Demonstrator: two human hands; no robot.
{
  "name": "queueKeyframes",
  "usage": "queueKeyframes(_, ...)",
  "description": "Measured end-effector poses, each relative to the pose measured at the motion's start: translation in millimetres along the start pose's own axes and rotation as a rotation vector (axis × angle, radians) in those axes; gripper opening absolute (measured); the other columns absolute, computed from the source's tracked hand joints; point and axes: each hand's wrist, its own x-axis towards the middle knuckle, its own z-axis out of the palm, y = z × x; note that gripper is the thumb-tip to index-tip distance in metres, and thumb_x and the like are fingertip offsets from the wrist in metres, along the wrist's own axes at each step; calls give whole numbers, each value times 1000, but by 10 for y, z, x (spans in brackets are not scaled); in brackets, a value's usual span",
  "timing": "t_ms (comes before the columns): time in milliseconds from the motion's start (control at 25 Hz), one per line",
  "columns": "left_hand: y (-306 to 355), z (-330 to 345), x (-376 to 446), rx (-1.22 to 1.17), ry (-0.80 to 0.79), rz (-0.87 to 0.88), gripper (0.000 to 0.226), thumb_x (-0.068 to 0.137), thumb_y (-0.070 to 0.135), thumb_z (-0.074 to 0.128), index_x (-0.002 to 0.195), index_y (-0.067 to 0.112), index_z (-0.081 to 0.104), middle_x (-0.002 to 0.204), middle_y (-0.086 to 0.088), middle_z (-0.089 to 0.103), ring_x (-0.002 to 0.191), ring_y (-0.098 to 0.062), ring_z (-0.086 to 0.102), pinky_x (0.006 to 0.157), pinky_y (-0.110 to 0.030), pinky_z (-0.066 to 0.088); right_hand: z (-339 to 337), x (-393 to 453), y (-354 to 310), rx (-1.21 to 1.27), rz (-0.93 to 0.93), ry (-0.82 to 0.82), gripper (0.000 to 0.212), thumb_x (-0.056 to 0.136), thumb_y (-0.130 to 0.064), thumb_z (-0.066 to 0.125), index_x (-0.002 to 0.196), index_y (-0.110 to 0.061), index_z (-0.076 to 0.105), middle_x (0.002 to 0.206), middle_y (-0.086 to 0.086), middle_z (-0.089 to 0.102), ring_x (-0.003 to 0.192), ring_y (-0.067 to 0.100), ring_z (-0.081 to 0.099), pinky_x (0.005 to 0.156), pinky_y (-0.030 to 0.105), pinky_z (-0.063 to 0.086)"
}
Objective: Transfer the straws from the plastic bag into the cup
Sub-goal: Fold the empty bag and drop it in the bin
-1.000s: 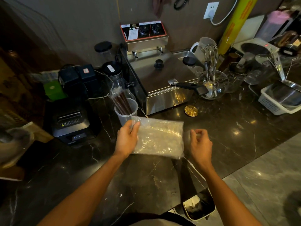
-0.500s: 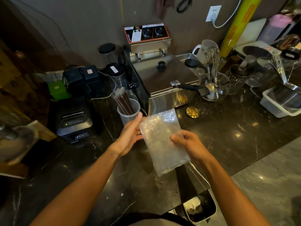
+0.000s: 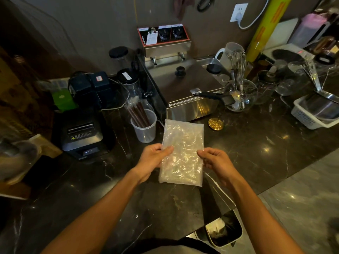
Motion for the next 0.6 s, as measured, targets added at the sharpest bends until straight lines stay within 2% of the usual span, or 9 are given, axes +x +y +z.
queueKeyframes(120,28,28,-25,-16,-86,-26,31,97,27,67,122,10,69,112,-8,79,102,-24,77,82,-38,64,-46,-18,2,3,-16,-5,19,94,-22,71,99,-4,76,110,20,76,99,33,71,99,51,55)
queueKeyframes(240,62,-3,-33,7,-141,1,33,98,23,65,130,12,65,119,-7,77,107,-24,76,84,-40,63,-61,-39,1,29,-31,-43,19,95,-19,70,109,-7,75,112,13,78,105,32,74,90,42,58)
queueKeyframes(360,95,-59,-31,-40,-233,-10,37,99,19,63,136,14,61,127,-14,72,115,-32,72,93,-52,59,-67,-30,26,103,-42,-53,25,93,-13,69,118,-9,74,118,16,75,107,34,70,94,49,57)
queueKeyframes(440,109,-90,-31,-101,-291,-44,38,100,16,61,138,17,61,130,-15,70,115,-34,71,94,-53,60,-67,-39,53,172,-37,-70,28,93,-12,69,120,-11,74,123,18,72,108,35,67,98,53,53)
queueKeyframes(520,118,-97,-35,-168,-336,-80,35,101,12,59,135,19,64,131,-17,69,110,-32,73,92,-52,59,-76,-62,69,259,-31,-98,27,91,-9,68,116,-12,77,120,15,74,105,30,69,93,47,56)
queueKeyframes(600,108,-73,-34,-230,-376,-88,33,100,8,57,130,15,68,131,-18,69,111,-32,72,95,-52,57,-94,-81,83,316,-36,-119,21,87,-5,68,101,-12,81,109,10,76,99,26,70,86,39,57)
